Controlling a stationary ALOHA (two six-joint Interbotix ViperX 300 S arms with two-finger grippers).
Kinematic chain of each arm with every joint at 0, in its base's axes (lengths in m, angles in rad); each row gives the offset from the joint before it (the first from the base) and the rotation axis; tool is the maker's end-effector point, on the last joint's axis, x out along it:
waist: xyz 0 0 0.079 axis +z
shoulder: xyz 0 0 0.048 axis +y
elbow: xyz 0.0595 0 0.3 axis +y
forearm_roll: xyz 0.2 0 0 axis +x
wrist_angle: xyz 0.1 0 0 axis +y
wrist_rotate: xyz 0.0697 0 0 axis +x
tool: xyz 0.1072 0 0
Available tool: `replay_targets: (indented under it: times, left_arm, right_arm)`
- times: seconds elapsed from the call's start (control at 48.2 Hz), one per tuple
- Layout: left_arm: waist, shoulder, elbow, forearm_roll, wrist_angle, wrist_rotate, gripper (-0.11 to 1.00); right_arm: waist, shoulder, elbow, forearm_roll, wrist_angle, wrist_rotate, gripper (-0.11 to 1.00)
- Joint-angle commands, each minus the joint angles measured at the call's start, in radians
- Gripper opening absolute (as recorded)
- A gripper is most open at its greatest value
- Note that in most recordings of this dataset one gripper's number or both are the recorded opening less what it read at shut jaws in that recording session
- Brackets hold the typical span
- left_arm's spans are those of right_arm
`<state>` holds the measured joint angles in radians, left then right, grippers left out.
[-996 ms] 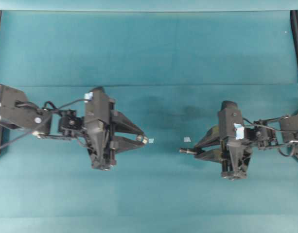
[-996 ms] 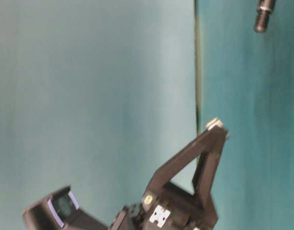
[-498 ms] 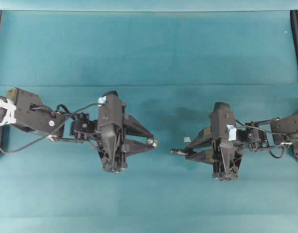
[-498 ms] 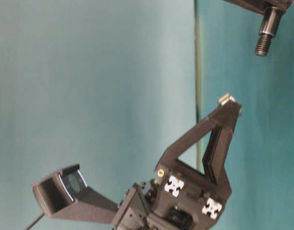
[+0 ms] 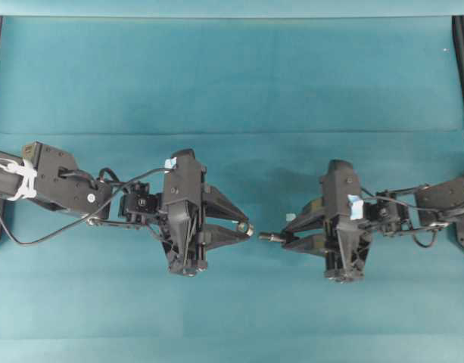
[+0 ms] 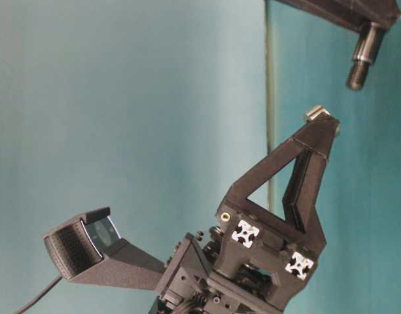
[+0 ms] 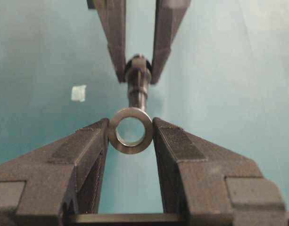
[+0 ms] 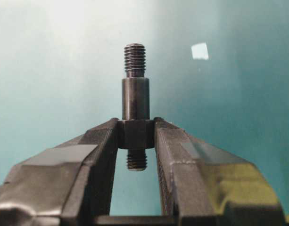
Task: Insert the washer onto the shaft with both hands.
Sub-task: 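Align washer hole with shaft tip, moving grippers toward each other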
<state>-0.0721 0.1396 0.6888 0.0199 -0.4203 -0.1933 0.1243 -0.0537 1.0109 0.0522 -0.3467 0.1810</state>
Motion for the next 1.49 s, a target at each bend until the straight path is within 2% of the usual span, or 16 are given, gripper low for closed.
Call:
replay_targets:
  times: [0.0, 0.789, 1.474]
  left_arm:
    - [-0.003, -0.006, -0.015, 0.002, -0.011, -0.002, 0.37]
    - [-0.008, 0.018, -0.037, 0.002, -0.011, 0.0, 0.37]
    - [-0.006, 0.04, -0.072, 0.002, 0.048, 0.011, 0.37]
  right_arm:
    - [0.002, 0.003, -0.025, 0.0, -0.02, 0.002, 0.0]
    - [-0.031, 0.014, -0.038, 0.0, -0.112, 0.0, 0.0]
    - [-0.031, 0.021, -0.046, 0.0, -0.106, -0.002, 0.0]
